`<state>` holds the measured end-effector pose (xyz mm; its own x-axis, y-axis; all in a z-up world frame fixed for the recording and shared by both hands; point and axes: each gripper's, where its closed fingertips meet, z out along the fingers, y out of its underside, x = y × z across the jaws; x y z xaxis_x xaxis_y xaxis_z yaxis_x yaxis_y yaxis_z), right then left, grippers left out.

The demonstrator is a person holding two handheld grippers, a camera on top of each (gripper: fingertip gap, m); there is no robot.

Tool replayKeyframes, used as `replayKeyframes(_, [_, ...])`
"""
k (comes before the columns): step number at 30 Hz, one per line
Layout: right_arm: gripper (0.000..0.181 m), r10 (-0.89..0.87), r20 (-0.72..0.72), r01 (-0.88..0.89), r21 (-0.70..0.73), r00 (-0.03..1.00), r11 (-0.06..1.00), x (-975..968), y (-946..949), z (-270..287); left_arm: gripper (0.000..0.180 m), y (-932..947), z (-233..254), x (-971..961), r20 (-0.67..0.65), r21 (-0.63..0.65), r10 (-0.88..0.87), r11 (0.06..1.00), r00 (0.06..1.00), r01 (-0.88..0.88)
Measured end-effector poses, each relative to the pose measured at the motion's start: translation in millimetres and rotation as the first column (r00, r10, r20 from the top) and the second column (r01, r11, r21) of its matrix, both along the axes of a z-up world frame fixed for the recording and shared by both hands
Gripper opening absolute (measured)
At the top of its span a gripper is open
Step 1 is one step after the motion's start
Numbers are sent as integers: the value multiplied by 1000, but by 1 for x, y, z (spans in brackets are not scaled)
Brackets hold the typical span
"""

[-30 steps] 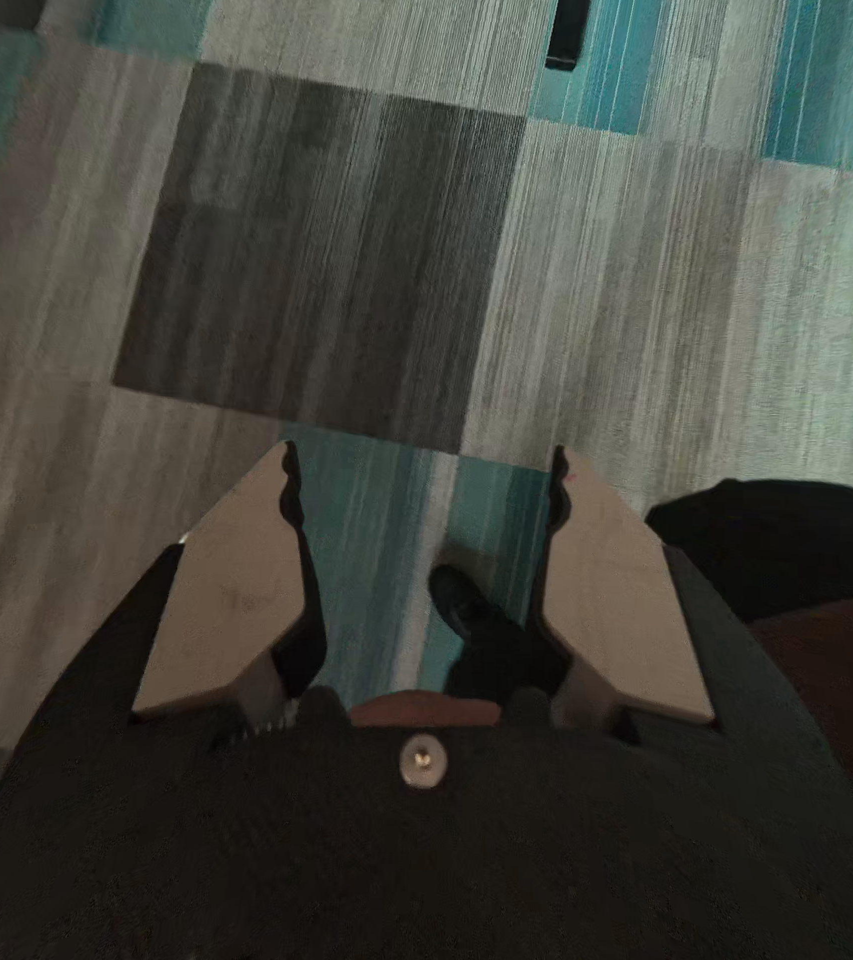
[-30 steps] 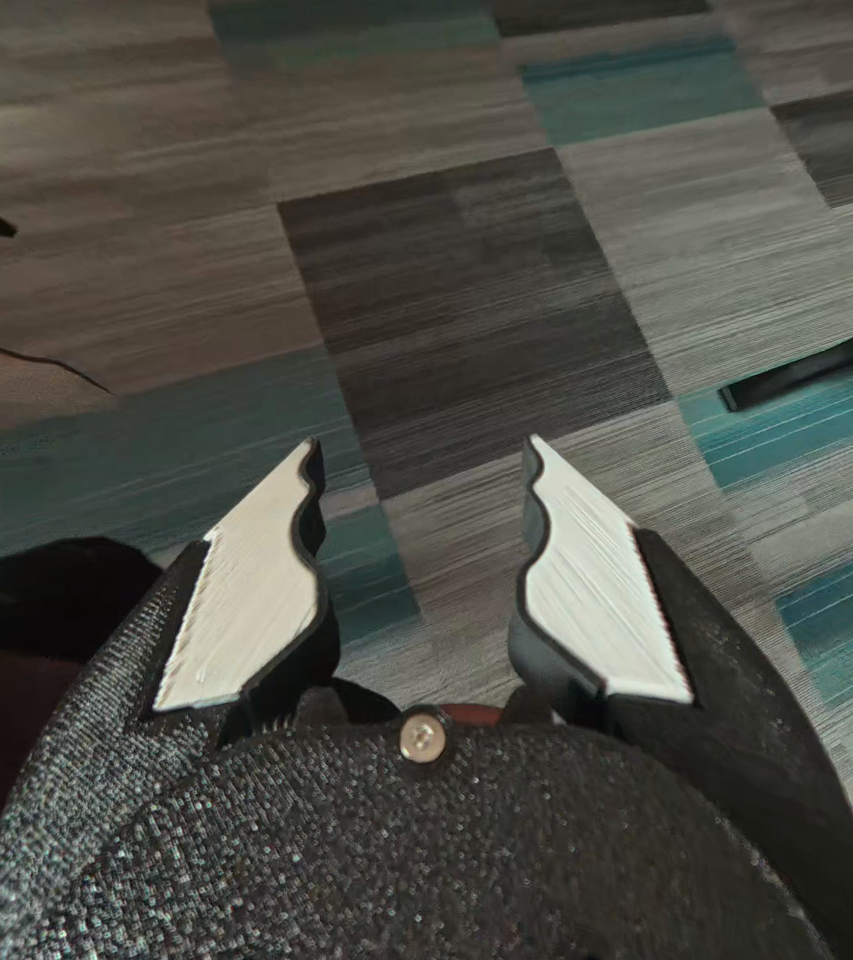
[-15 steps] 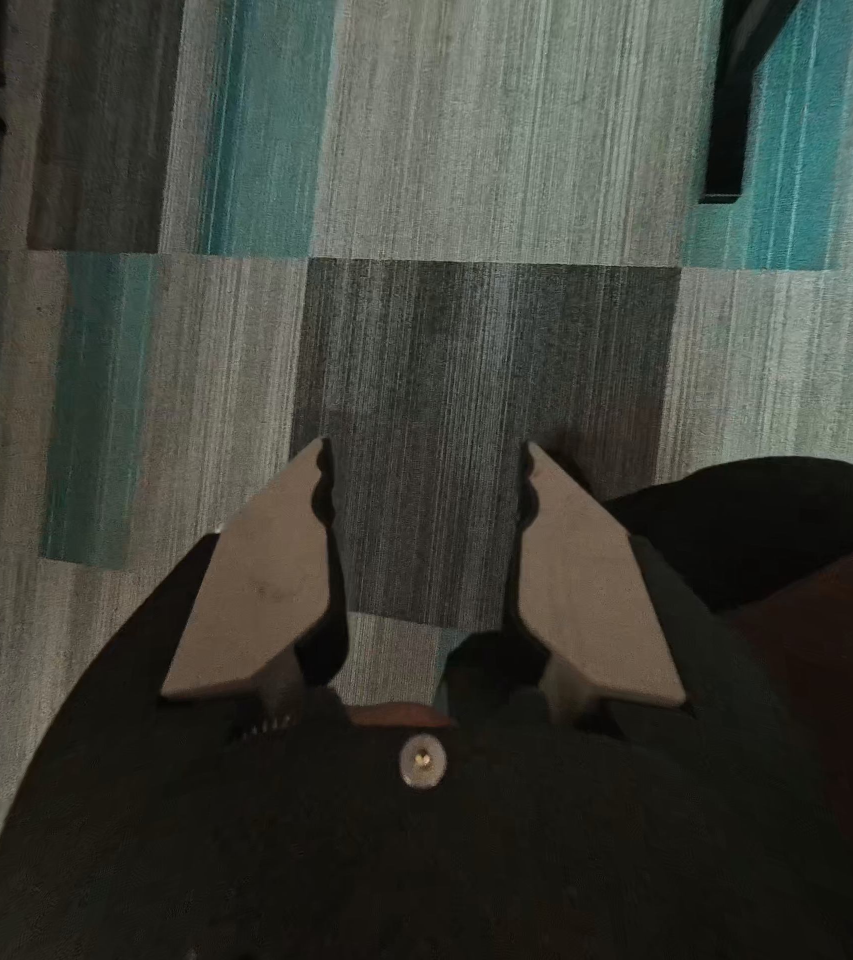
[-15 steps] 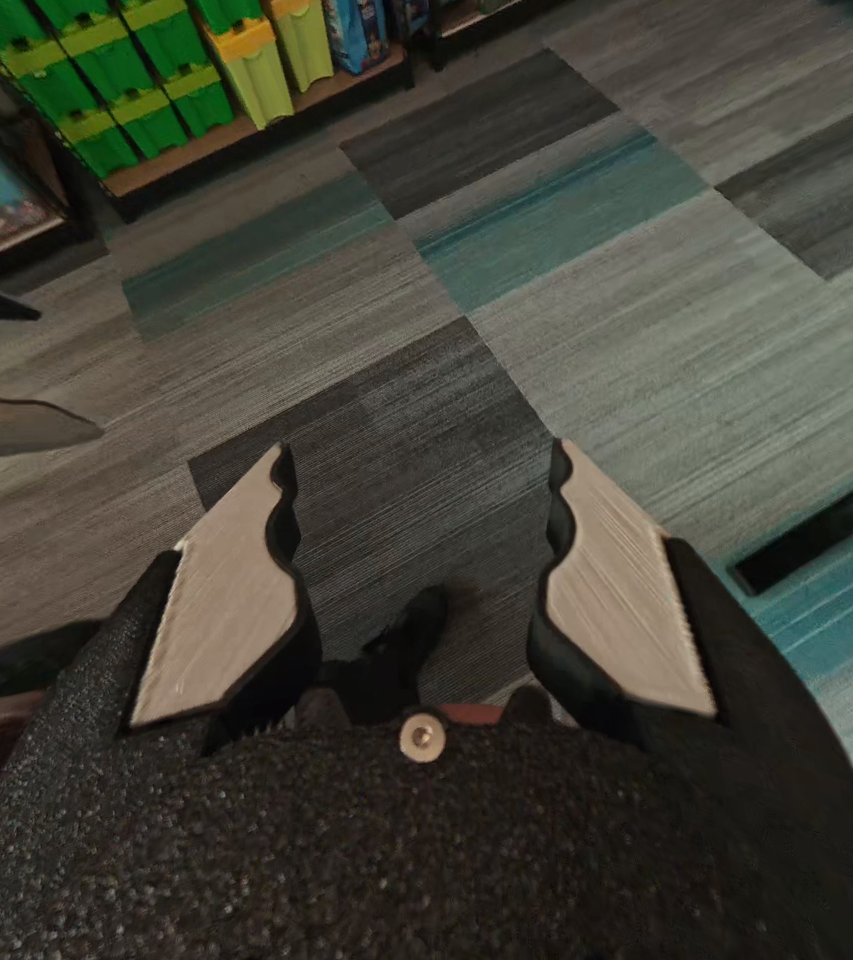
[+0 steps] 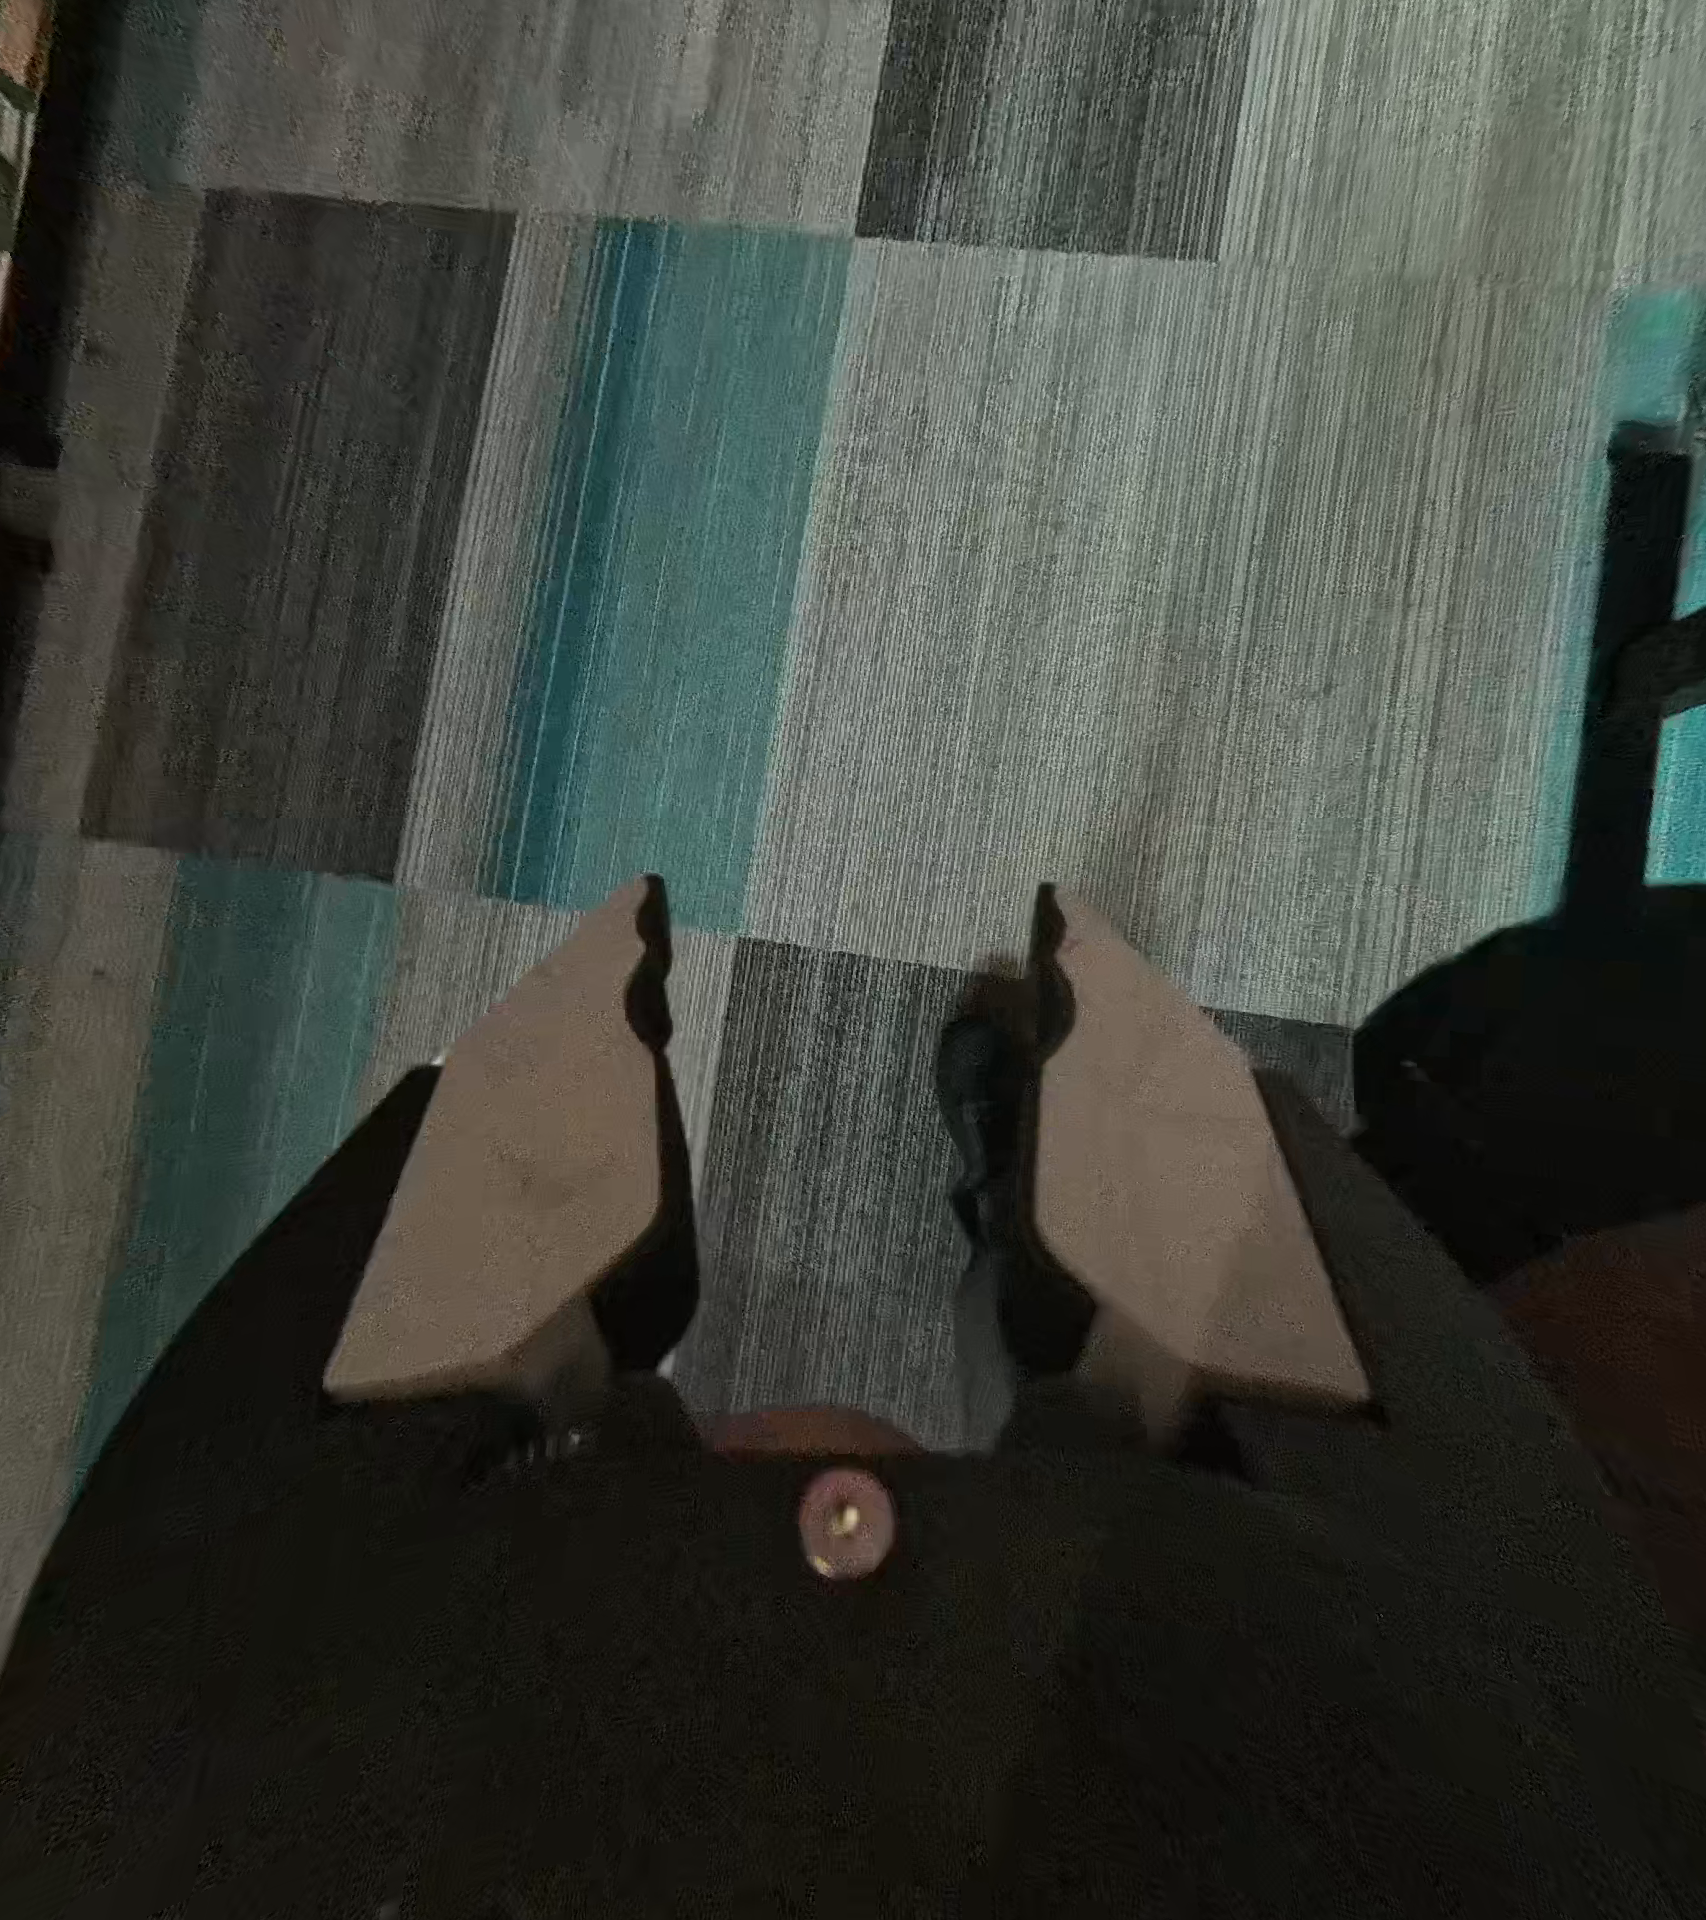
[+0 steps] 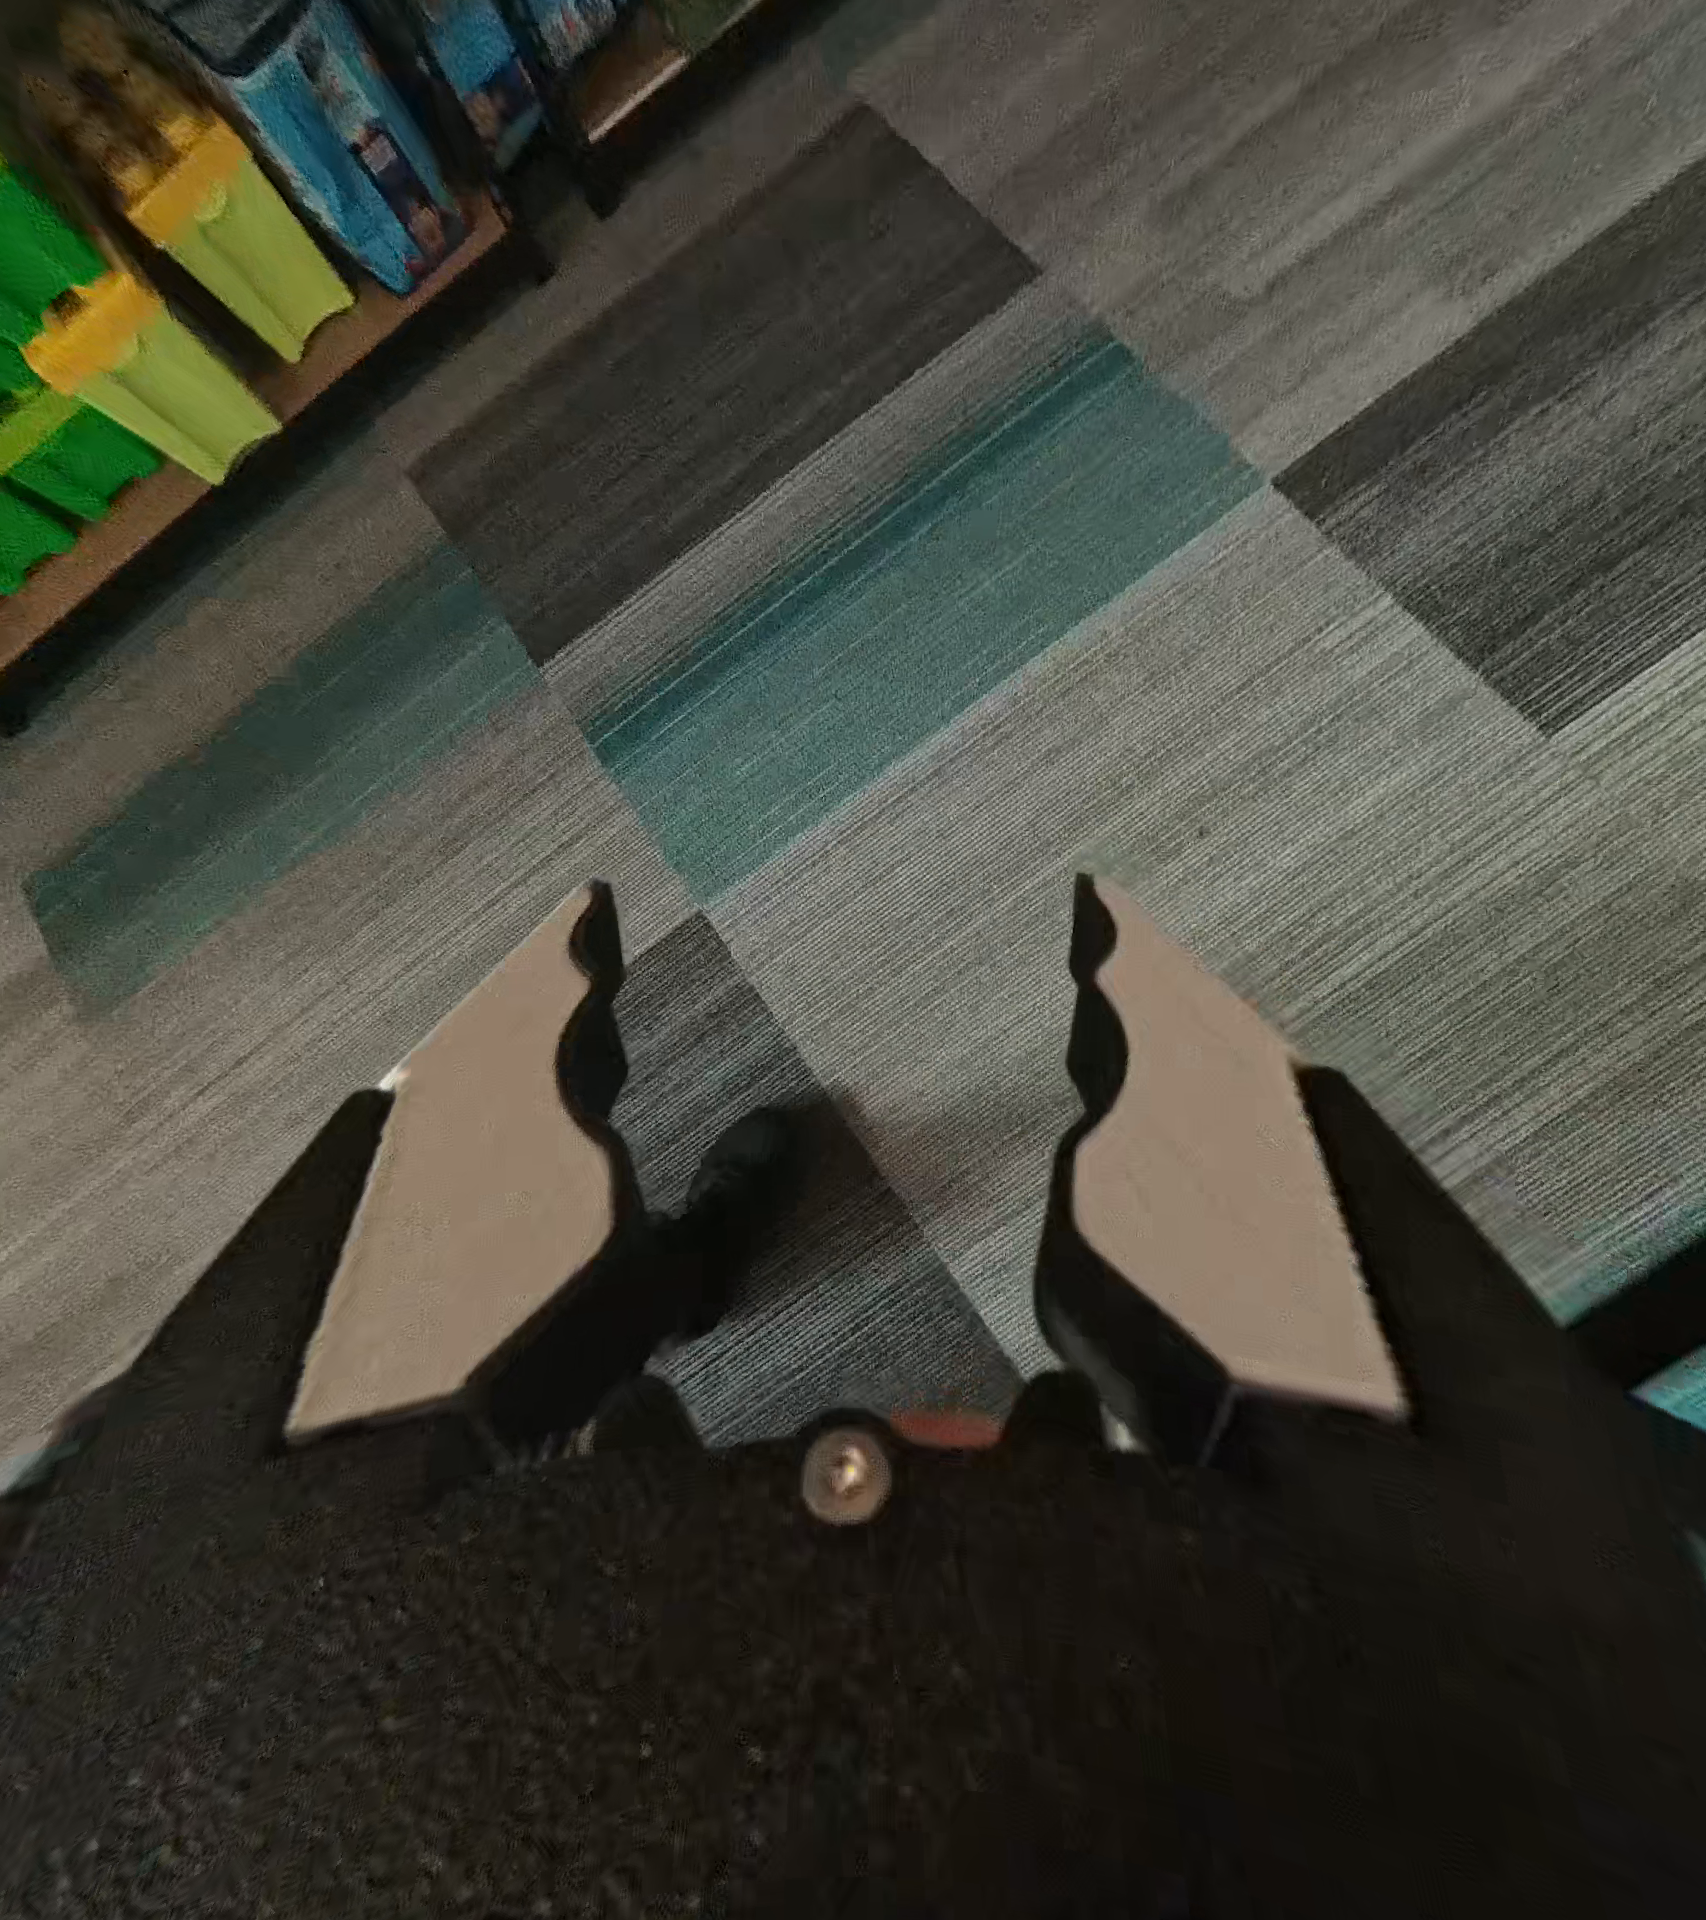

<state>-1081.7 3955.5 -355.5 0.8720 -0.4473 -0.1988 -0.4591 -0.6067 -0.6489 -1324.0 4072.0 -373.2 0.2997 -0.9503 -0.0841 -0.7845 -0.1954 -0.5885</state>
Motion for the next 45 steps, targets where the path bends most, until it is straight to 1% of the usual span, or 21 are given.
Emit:
replayKeyframes(2, [85, -58, -45, 56, -44, 997, 997, 52, -4, -13, 71, 26, 35, 80, -15, 8, -68, 998, 998, 68])
replayKeyframes(4, [85, -107, -75, 102, -69, 991, 992, 110, -4, -24, 64, 58, 79, 159, 42, 86, -102, 991, 994, 98])
replayKeyframes(6, [85, -112, -76, 106, -75, 991, 991, 178, 11, -38, 65, 86, 98, 229, 56, 137, -135, 983, 989, 126])
replayKeyframes(8, [85, -103, -77, 100, -41, 992, 994, 257, 39, -53, 69, 106, 83, 296, 18, 131, -155, 980, 988, 151])
replayKeyframes(10, [85, -110, -107, 112, 16, 988, 994, 332, 69, -62, 65, 122, 47, 360, -22, 119, -122, 985, 992, 123])
replayKeyframes(12, [85, -124, -162, 140, 92, 979, 986, 410, 87, -58, 64, 119, 6, 417, -90, 41, -58, 997, 994, 62])
replayKeyframes(14, [85, -174, -185, 203, 156, 967, 967, 490, 80, -37, 66, 90, -21, 491, -129, -91, -65, 994, 990, 53])
replayKeyframes(15, [85, -194, -169, 224, 180, 966, 958, 531, 69, -23, 65, 73, -25, 535, -129, -149, -94, 986, 987, 75])
replayKeyframes(17, [84, -263, -75, 272, 156, 962, 950, 615, 27, 0, 65, 38, -21, 627, -130, -234, -207, 957, 970, 173])
replayKeyframes(19, [84, -348, -5, 345, 146, 937, 927, 697, -22, 24, 64, 12, -10, 719, -125, -238, -356, 917, 926, 320])
replayKeyframes(22, [84, -519, 94, 498, 182, 849, 848, 830, -108, 56, 63, -28, -8, 852, -155, -223, -569, 816, 807, 533])
replayKeyframes(24, [84, -660, 128, 628, 217, 741, 747, 914, -176, 71, 64, -65, -14, 936, -181, -242, -692, 720, 699, 650])
replayKeyframes(26, [84, -794, 115, 761, 232, 597, 605, 981, -251, 78, 65, -109, -18, 1021, -196, -254, -793, 610, 577, 751])
replayKeyframes(28, [83, -892, 56, 849, 287, 448, 444, 1028, -322, 80, 67, -168, -19, 1114, -182, -243, -882, 469, 435, 849])
replayKeyframes(30, [82, -946, 51, 905, 279, 320, 321, 1062, -390, 68, 68, -246, -18, 1206, -123, -239, -952, 302, 280, 923])
replayKeyframes(33, [82, -988, 46, 973, 173, 144, 150, 1084, -486, 40, 67, -383, -8, 1312, -107, -260, -994, 51, 23, 964])
replayKeyframes(37, [82, -1000, 24, 998, 62, 0, 2, 1069, -602, 28, 65, -579, 47, 1397, -24, -239, -969, -234, -246, 943])
replayKeyframes(39, [80, -997, 30, 996, 45, -74, -73, 1065, -670, 20, 66, -670, 58, 1432, 1, -195, -943, -327, -334, 925])
replayKeyframes(41, [79, -992, 3, 991, 51, -124, -123, 1070, -739, 7, 67, -754, 48, 1467, 3, -159, -927, -370, -374, 915])
replayKeyframes(43, [78, -986, -22, 985, 51, -164, -165, 1081, -809, -8, 65, -831, 28, 1495, 13, -155, -929, -366, -369, 918])
replayKeyframes(45, [75, -982, -81, 982, 69, -171, -177, 1101, -871, -16, 65, -895, 3, 1513, -23, -212, -939, -332, -344, 919])
